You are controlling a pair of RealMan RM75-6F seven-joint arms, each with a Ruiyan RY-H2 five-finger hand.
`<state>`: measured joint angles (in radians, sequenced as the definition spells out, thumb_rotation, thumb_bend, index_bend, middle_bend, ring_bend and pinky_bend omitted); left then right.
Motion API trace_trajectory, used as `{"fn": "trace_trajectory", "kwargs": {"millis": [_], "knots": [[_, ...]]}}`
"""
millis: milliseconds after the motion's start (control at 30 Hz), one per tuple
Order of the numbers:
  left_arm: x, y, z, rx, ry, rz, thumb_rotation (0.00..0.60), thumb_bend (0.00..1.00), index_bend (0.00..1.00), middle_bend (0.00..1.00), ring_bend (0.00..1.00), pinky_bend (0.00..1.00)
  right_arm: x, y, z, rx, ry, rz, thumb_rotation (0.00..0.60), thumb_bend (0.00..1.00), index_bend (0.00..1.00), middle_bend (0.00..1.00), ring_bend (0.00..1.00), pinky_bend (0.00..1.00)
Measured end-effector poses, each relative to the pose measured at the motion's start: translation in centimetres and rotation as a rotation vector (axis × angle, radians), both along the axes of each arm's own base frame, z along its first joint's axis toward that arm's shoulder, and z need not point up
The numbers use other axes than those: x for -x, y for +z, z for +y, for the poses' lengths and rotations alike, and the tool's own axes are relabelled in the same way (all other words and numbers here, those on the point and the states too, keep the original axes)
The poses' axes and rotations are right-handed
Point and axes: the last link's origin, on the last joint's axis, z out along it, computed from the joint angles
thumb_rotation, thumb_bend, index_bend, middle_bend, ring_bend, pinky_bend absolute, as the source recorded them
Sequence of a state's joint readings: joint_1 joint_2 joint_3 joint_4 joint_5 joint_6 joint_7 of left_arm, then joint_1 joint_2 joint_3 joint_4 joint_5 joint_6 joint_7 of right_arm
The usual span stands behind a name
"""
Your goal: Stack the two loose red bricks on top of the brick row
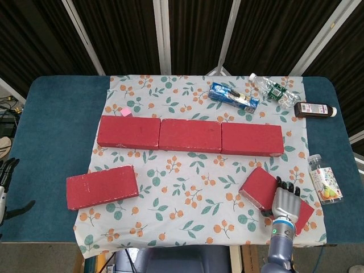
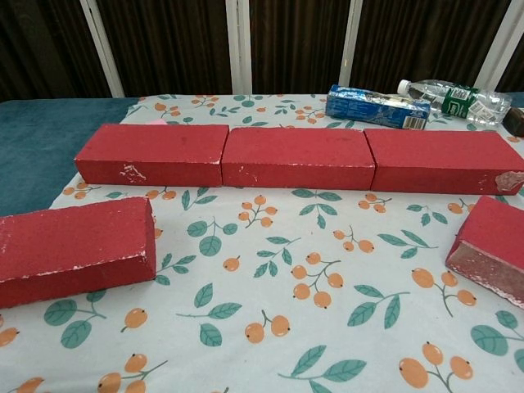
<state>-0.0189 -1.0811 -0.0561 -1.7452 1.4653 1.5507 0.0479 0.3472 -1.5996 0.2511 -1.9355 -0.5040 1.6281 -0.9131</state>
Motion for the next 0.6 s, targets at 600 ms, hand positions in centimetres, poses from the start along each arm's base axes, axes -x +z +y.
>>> {"fn": "trace_trajectory", "kwargs": {"millis": [600], "knots": [[0.04, 0.07, -0.03, 0.002, 0.002, -0.003, 0.6, 0.01, 0.04, 0.04, 0.0, 0.14, -0.47, 0.41, -0.16, 0.021, 0.028, -0.006, 0.6, 0.15, 0.28, 0.42, 0.3, 0.0]]}}
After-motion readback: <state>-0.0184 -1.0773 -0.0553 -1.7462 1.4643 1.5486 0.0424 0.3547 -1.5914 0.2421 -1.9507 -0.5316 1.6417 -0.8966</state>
